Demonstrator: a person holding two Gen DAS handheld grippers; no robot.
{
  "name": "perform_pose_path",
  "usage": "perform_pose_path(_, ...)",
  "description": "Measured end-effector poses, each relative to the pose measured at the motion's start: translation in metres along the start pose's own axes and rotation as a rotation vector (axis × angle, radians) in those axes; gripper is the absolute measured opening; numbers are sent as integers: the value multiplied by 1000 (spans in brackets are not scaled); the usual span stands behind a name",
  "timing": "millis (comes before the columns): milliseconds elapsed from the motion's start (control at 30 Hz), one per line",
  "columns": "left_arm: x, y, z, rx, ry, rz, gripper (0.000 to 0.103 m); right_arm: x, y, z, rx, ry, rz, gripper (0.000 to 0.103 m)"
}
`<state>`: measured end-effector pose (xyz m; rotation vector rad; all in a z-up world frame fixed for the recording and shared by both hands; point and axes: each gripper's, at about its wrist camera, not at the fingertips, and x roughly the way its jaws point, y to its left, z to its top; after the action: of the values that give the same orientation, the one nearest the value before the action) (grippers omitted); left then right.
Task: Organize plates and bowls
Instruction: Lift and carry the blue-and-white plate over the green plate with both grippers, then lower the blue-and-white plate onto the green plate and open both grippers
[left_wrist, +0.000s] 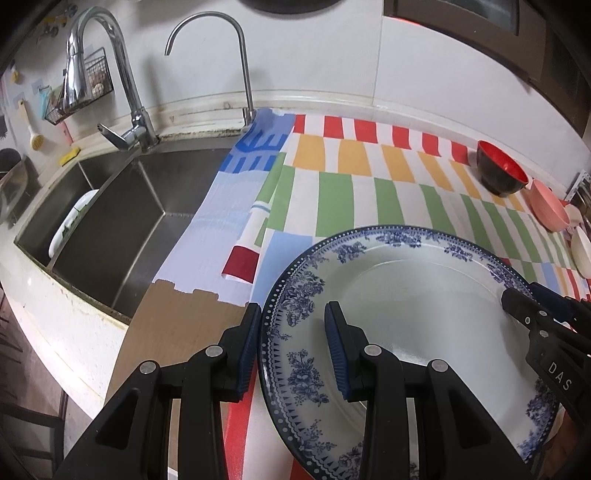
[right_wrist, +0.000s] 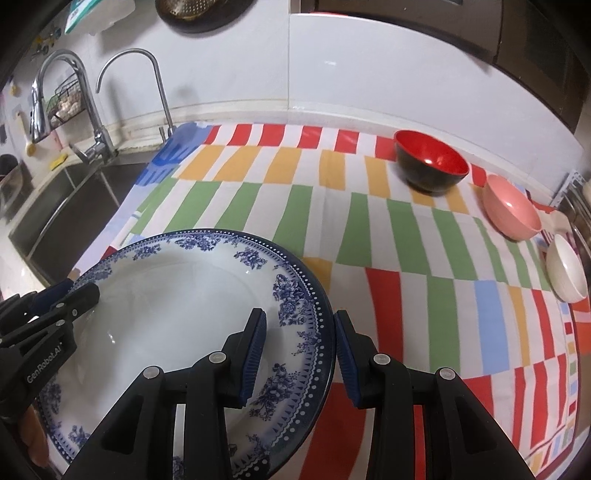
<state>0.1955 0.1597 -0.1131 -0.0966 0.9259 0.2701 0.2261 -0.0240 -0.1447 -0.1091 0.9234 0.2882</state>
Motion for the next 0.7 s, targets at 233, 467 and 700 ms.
perform_pose_path(233, 7, 1, -5, -1, 28, 4, 35, 10, 3, -2, -3, 35, 3, 38)
perform_pose_path(467, 17, 0, -10, -5, 67, 6, 35, 21, 3, -7, -2, 86, 9, 39)
perform_pose_path(700, 21, -2, -11, -1, 75, 26, 36, 28, 2, -9, -4, 113, 20, 39)
